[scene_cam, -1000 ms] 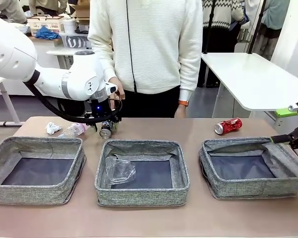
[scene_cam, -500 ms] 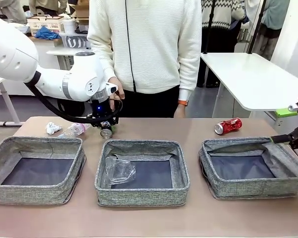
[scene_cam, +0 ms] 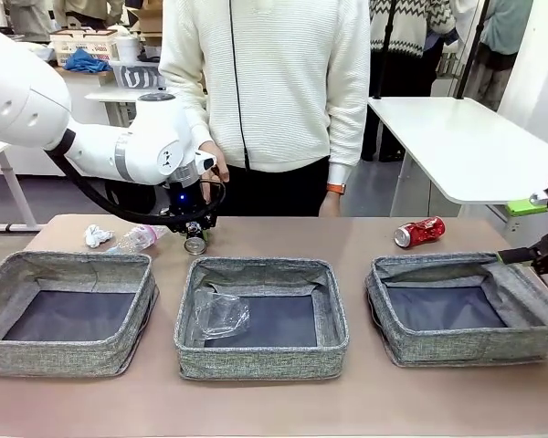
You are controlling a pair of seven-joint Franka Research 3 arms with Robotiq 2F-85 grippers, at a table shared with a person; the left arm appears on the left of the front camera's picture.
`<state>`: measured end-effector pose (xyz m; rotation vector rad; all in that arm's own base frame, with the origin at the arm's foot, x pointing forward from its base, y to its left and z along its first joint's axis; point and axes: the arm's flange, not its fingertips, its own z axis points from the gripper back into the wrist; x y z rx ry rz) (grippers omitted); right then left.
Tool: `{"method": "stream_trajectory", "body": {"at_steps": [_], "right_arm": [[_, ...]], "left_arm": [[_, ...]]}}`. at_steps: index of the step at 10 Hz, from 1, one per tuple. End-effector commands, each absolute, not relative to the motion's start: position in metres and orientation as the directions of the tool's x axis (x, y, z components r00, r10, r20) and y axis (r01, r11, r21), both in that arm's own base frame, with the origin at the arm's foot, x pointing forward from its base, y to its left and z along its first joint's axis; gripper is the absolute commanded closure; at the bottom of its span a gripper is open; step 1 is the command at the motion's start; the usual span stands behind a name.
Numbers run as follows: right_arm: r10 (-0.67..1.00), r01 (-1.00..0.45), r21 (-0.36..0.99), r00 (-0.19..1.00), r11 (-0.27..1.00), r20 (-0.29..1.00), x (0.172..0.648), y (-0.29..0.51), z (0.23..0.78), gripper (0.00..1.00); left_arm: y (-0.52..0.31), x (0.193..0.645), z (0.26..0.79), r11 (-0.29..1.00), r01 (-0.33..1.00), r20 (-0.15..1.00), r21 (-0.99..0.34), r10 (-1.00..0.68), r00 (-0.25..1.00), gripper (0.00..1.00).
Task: Sort the waste into the appropriate baskets.
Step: Pick up the waste item pointed out by the person.
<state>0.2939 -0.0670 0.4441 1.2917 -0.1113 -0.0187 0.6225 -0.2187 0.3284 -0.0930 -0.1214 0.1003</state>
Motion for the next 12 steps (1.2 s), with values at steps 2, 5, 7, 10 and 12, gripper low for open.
{"method": "stream_trajectory", "body": {"at_steps": [2,5,7,10,12], "right_arm": [[-0.085,-0.033,0.965,0.995,0.260,0.057,0.293,-0.067,0.450,0.00],[-0.085,-0.033,0.965,0.995,0.260,0.057,0.293,-0.067,0.450,0.00],[-0.085,-0.033,0.965,0.995,0.260,0.057,0.293,-0.067,0.450,0.00],[-0.085,-0.033,0.965,0.995,0.260,0.057,0.293,-0.067,0.450,0.00],[-0.085,-0.033,0.965,0.995,0.260,0.057,0.293,-0.067,0.450,0.00]], "left_arm": [[-0.214,0.614,0.347,0.990,-0.131,0.142,-0.056,0.138,0.980,1.00],[-0.202,0.534,0.443,0.999,-0.043,0.126,-0.032,0.047,0.991,0.84],[-0.192,0.480,0.492,0.998,0.012,0.162,-0.059,-0.002,0.987,0.84],[-0.205,0.479,0.505,0.999,0.025,0.169,-0.029,-0.020,0.985,0.84],[-0.205,0.479,0.505,0.999,0.025,0.169,-0.029,-0.020,0.985,0.84]]}}
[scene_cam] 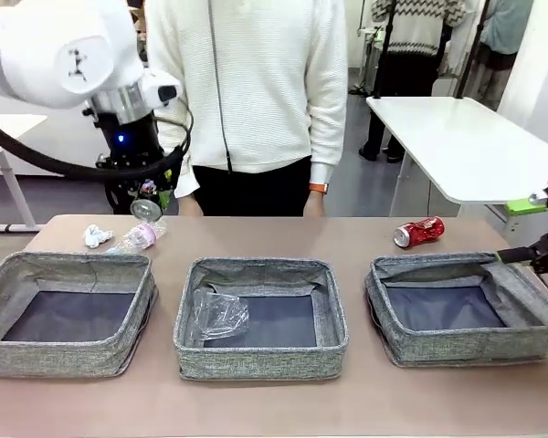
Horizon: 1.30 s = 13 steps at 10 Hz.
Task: Sort the waste into the appropriate baskets.
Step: Pick up the waste item pointed out by the person.
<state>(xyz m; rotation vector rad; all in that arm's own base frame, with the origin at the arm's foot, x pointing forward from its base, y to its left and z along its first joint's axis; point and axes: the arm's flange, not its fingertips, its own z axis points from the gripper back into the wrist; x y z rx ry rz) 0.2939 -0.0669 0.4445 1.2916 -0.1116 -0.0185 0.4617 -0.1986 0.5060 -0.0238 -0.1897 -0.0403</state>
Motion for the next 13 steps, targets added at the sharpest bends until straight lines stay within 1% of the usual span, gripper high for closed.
{"method": "stream_trajectory", "body": {"at_steps": [1,2,3,4,5,6,7,8,10,11,12,13], "right_arm": [[-0.085,-0.033,0.965,0.995,0.260,0.057,0.293,-0.067,0.450,0.00],[-0.085,-0.033,0.965,0.995,0.260,0.057,0.293,-0.067,0.450,0.00],[-0.085,-0.033,0.965,0.995,0.260,0.057,0.293,-0.067,0.450,0.00],[-0.085,-0.033,0.965,0.995,0.260,0.057,0.293,-0.067,0.450,0.00],[-0.085,-0.033,0.965,0.995,0.260,0.057,0.293,-0.067,0.450,0.00],[-0.085,-0.033,0.965,0.995,0.260,0.057,0.293,-0.067,0.450,0.00],[-0.085,-0.033,0.965,0.995,0.260,0.057,0.293,-0.067,0.450,0.00],[-0.085,-0.033,0.965,0.995,0.260,0.057,0.293,-0.067,0.450,0.00],[-0.085,-0.033,0.965,0.995,0.260,0.057,0.293,-0.067,0.450,0.00],[-0.085,-0.033,0.965,0.995,0.260,0.057,0.293,-0.067,0.450,0.00],[-0.085,-0.033,0.965,0.995,0.260,0.057,0.293,-0.067,0.450,0.00],[-0.085,-0.033,0.965,0.995,0.260,0.057,0.293,-0.067,0.450,0.00]], "left_arm": [[-0.205,0.479,0.505,0.999,0.025,0.169,-0.029,-0.020,0.985,0.84],[-0.199,0.462,0.506,0.999,0.042,0.189,-0.020,-0.038,0.981,0.62],[-0.224,0.446,0.516,0.996,0.048,0.206,-0.069,-0.033,0.978,0.62],[-0.253,0.424,0.538,0.996,0.053,0.184,-0.067,-0.040,0.982,0.62],[-0.283,0.400,0.565,0.998,-0.015,0.147,-0.060,0.023,0.989,0.62],[-0.309,0.370,0.594,0.998,0.040,0.195,-0.046,-0.030,0.980,0.62],[-0.329,0.358,0.619,1.000,0.014,0.230,-0.015,-0.010,0.973,0.62],[-0.344,0.350,0.647,0.994,0.104,0.187,-0.036,-0.095,0.978,0.62],[-0.376,0.344,0.704,0.993,0.115,0.217,0.005,-0.113,0.970,0.62],[-0.387,0.347,0.726,0.996,0.082,0.227,0.029,-0.087,0.970,0.62],[-0.392,0.355,0.744,0.997,0.068,0.206,0.021,-0.071,0.976,0.62],[-0.394,0.361,0.757,0.999,0.035,0.229,-0.003,-0.034,0.973,0.62]]}}
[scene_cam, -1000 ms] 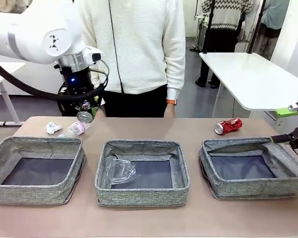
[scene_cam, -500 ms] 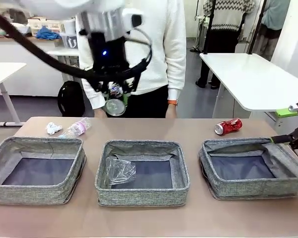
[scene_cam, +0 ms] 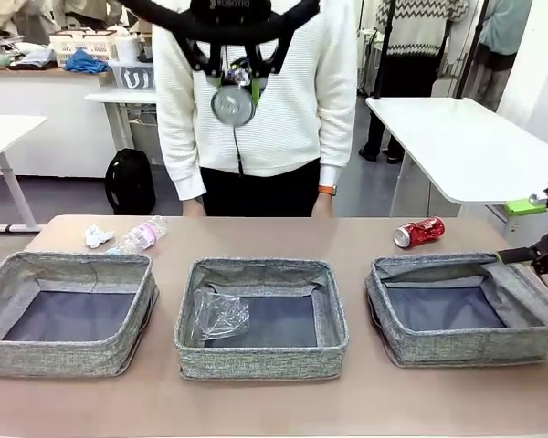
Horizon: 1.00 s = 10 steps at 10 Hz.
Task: Sort the waste into the appropriate baskets.
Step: Pick up the waste item pointed out by the person.
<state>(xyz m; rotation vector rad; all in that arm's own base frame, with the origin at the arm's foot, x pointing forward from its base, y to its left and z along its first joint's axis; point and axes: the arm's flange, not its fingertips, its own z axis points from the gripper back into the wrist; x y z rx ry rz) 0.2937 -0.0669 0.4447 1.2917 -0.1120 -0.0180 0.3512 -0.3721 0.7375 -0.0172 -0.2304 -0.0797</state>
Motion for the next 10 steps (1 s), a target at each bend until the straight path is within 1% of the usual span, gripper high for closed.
{"method": "stream_trajectory", "body": {"at_steps": [1,4,5,10], "right_arm": [[-0.085,-0.033,0.965,0.995,0.260,0.057,0.293,-0.067,0.450,0.00],[-0.085,-0.033,0.965,0.995,0.260,0.057,0.293,-0.067,0.450,0.00],[-0.085,-0.033,0.965,0.995,0.260,0.057,0.293,-0.067,0.450,0.00],[-0.085,-0.033,0.965,0.995,0.260,0.057,0.293,-0.067,0.450,0.00]], "left_arm": [[-0.396,0.362,0.765,0.998,0.056,0.226,-0.012,-0.052,0.973,0.62],[-0.402,0.375,0.772,0.997,0.016,0.209,-0.070,-0.001,0.978,0.62],[-0.389,0.367,0.758,0.998,0.051,0.221,-0.042,-0.041,0.974,0.62],[-0.389,0.367,0.758,0.998,0.051,0.221,-0.042,-0.041,0.974,0.62]]}}
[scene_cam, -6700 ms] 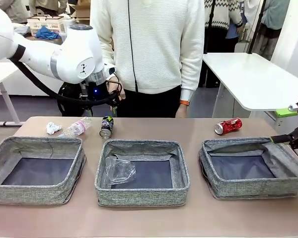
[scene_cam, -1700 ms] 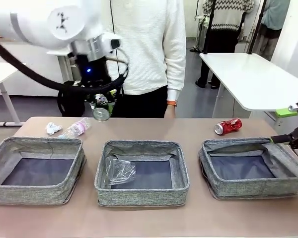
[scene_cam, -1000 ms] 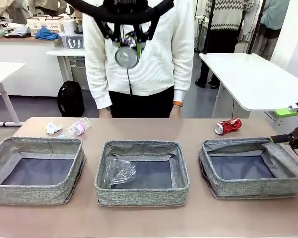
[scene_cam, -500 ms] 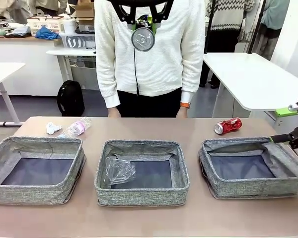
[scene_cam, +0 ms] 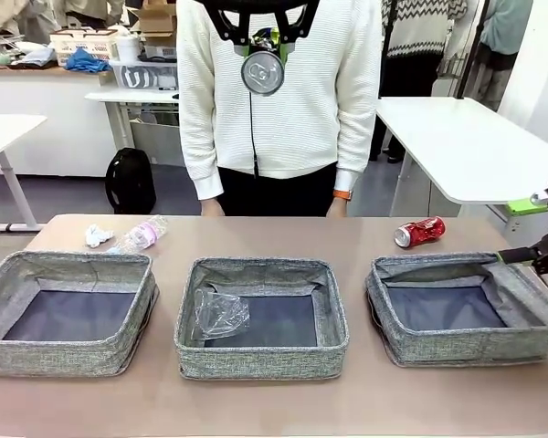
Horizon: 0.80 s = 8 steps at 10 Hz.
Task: Sort the waste into the appropriate baskets.
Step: Pick up the waste item pointed out by the person.
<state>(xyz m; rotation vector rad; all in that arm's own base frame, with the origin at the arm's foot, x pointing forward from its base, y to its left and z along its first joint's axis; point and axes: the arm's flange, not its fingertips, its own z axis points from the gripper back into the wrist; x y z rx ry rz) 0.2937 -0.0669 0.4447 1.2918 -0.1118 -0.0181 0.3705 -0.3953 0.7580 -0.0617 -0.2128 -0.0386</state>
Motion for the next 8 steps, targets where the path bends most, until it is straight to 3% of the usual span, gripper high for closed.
{"method": "stream_trajectory", "body": {"at_steps": [1,8], "right_arm": [[-0.085,-0.033,0.965,0.995,0.260,0.057,0.2932,-0.0668,0.4497,0.00],[-0.085,-0.033,0.965,0.995,0.260,0.057,0.2932,-0.0668,0.4497,0.00]], "left_arm": [[-0.3889,0.3673,0.7584,0.998,0.051,0.221,-0.042,-0.041,0.974,0.62],[-0.3889,0.3673,0.7584,0.998,0.051,0.221,-0.042,-0.041,0.974,0.62]]}}
